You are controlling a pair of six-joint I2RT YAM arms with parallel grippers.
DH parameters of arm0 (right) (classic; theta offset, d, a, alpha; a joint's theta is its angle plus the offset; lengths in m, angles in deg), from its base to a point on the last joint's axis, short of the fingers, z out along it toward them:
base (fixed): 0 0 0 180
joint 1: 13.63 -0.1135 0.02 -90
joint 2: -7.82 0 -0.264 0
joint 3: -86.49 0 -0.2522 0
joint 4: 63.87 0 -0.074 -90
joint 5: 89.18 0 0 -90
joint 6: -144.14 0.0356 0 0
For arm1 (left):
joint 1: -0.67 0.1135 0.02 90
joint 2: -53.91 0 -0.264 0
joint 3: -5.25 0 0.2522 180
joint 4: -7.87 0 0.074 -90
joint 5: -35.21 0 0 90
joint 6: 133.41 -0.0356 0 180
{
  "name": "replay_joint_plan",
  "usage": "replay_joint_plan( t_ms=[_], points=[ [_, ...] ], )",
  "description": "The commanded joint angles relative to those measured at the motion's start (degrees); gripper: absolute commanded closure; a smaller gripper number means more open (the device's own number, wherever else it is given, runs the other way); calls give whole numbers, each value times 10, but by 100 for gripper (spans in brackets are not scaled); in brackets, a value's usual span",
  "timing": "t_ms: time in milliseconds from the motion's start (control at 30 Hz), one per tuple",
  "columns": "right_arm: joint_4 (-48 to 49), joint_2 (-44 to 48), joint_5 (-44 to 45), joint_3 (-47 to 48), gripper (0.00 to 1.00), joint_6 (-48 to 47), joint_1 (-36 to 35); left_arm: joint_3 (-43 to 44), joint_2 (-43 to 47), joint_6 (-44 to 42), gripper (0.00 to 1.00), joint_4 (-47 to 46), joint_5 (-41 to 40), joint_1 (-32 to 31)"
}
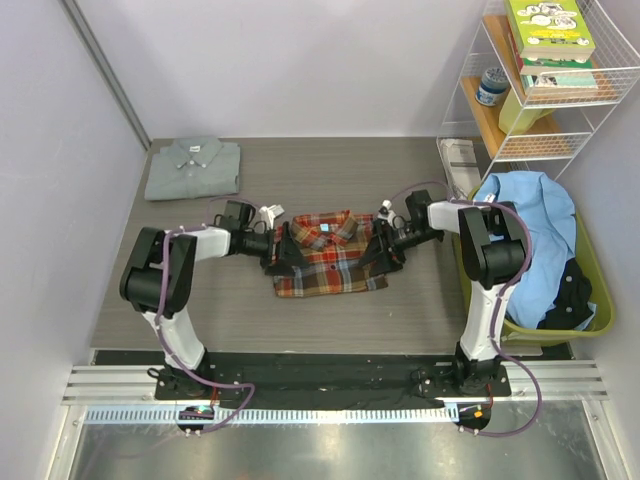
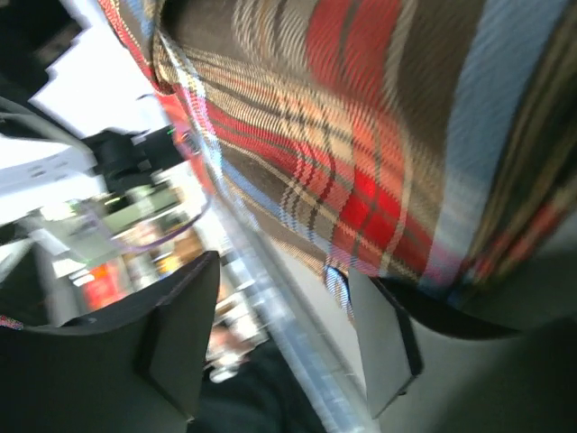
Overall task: Fold and stack the long sleeve shirts
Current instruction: Fold the shirt
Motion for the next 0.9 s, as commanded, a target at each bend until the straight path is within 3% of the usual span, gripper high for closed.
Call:
replay_joint_plan(
  t_ms=[0, 100, 200, 300, 467, 533, 667, 867],
  points=[
    [-15, 64, 93, 34, 38, -69, 7, 2, 99, -4, 3, -25, -46, 34],
    [3, 160, 80, 28, 44, -75, -11, -31, 218, 39, 0, -18, -92, 71],
    [29, 222, 147, 34, 51, -84, -66, -60, 304, 74, 0, 19, -146, 128],
    [58, 238, 267, 47, 61, -107, -138, -65, 345, 76, 0, 92, -214, 174],
    [90, 183, 472, 96, 80, -183, -326, -74, 336, 111, 0, 173, -287, 210],
    [97, 160, 505, 115, 81, -200, -395, -82, 332, 117, 0, 173, -293, 215],
    [114, 112, 563, 147, 78, -215, -469, -95, 345, 128, 0, 176, -324, 219],
    [133, 49, 591, 160, 68, -229, -517, -103, 350, 138, 0, 185, -360, 219]
  ],
)
